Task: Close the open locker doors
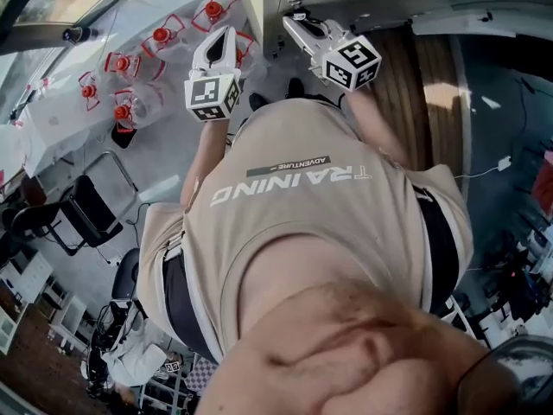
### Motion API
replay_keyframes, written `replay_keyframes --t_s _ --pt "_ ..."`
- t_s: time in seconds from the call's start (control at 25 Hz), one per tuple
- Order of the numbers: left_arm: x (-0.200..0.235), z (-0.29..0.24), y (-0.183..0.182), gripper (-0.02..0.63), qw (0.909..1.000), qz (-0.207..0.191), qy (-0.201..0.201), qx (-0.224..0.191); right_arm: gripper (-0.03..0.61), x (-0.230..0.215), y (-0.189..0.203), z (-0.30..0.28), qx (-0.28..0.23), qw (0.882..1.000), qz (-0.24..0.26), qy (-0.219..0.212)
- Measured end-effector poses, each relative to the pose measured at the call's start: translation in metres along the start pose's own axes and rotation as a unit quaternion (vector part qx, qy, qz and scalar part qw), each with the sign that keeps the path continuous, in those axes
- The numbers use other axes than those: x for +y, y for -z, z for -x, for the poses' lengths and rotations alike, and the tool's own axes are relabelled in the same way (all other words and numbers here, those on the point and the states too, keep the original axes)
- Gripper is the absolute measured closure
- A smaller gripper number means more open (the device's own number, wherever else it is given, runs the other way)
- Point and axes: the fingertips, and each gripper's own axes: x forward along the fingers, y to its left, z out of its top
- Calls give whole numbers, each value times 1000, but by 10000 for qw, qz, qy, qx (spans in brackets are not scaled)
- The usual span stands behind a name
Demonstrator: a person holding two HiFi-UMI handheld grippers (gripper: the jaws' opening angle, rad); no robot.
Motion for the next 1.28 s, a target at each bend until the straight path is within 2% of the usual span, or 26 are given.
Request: replay_keyframes --t_s 0.28,0.4,0.52,0.76,1.0,1.28 --pt "0 -7 1 614 9993 146 318 -117 563 11 21 7 166 9991 -85 373" --pt "-15 -7 6 614 9984 167 535 -108 563 19 27 21 213 9985 -87 496" --pt "-30 -11 8 614 9983 77 564 -111 563 21 30 38 217 9987 -111 453" --pt "-74 -2 12 614 9994 35 321 -85 563 16 34 78 174 9997 2 166" --pt "-119 7 22 614 9995 115 -306 -15 563 9 27 128 175 9980 423 -427" --pt "-178 15 13 614 9966 -66 -809 -156 563 -11 35 171 290 9934 877 -684"
